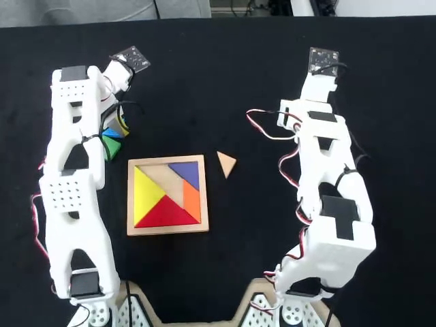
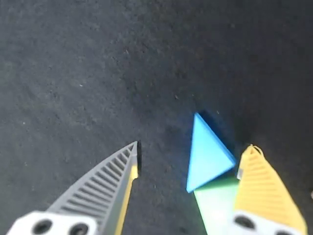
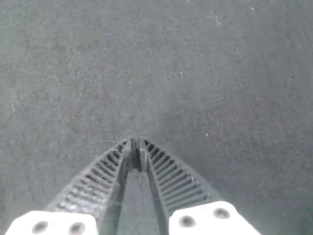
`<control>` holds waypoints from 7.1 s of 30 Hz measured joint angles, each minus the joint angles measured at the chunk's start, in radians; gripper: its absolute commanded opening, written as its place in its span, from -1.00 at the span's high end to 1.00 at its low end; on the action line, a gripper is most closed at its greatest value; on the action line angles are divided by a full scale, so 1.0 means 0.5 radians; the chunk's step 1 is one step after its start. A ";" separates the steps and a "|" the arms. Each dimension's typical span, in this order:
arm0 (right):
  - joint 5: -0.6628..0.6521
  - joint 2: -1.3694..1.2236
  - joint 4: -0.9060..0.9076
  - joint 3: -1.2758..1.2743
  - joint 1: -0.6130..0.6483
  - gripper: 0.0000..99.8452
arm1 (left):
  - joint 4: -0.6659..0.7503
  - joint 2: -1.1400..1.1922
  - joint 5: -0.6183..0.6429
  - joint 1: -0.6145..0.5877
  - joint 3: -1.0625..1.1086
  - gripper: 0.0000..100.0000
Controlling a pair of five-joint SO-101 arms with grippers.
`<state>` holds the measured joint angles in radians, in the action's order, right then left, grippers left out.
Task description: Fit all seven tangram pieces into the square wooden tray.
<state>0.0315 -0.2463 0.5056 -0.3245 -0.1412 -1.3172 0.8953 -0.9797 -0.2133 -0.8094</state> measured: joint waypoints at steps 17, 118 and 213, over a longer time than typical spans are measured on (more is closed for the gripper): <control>0.000 0.000 0.000 0.000 0.000 0.96 | -0.043 0.298 0.028 0.000 -0.316 0.36; 0.000 0.000 0.000 0.000 0.000 0.97 | -0.540 -1.513 -0.132 0.801 1.320 0.78; -0.568 1.120 0.512 -0.773 0.743 0.98 | 1.746 -4.026 1.866 -0.199 4.643 0.40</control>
<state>-0.2524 0.3138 0.7618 -0.7112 0.2302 -0.4442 -1.1178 -0.0468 -0.3130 1.5121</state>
